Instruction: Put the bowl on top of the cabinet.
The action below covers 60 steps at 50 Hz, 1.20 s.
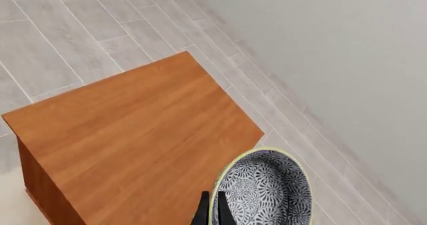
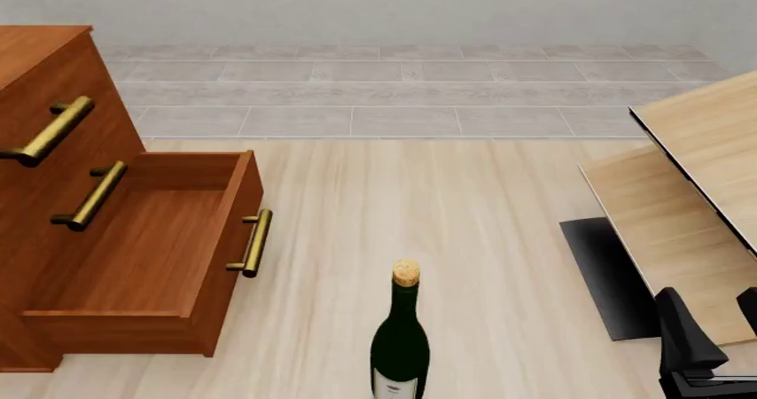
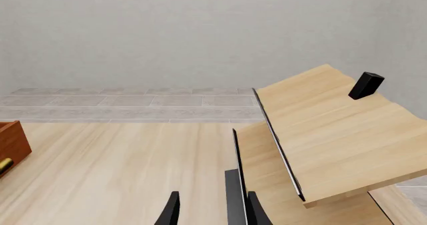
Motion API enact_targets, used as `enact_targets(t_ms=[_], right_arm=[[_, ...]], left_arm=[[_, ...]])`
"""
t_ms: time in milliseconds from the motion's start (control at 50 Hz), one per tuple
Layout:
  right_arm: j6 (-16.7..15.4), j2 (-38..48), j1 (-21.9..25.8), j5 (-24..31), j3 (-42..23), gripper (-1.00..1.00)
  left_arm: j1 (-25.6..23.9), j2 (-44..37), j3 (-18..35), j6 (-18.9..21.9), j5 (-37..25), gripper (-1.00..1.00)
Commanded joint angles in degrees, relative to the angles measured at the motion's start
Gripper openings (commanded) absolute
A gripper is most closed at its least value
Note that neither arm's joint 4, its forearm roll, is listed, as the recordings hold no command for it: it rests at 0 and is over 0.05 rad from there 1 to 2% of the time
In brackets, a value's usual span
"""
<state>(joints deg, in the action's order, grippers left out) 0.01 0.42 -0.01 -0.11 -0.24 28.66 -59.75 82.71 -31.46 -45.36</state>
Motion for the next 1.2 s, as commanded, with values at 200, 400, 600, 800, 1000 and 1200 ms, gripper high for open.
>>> enact_targets(t_ms=[200,400,600,800,1000,1200], right_arm=[[0.00,0.00,0.00,0.00,0.00,1.00],[0.01,-0.01,0.01,0.00,0.00,1.00],[0.00,0.00,0.00,0.00,0.00,1.00],[0.00,0.00,0.00,0.00,0.00,1.00],[0.00,0.00,0.00,0.00,0.00,1.00],[0.01,0.00,0.00,0.00,0.00,1.00]], left_arm=[[3.72,-2.71,-1.82,0.58,2.90,-1.00],[5.63,-4.82,-3.22,1.04,5.09,-1.00],[6.89,-6.92,-4.88,1.16,7.08,-1.00],[7.43,-8.27,-6.05,1.59,8.47,-1.00],[8.25,-9.72,-6.22,2.38,10.09,-1.00],[8.52,-10.49,-6.38,2.80,11.34,-1.00]])
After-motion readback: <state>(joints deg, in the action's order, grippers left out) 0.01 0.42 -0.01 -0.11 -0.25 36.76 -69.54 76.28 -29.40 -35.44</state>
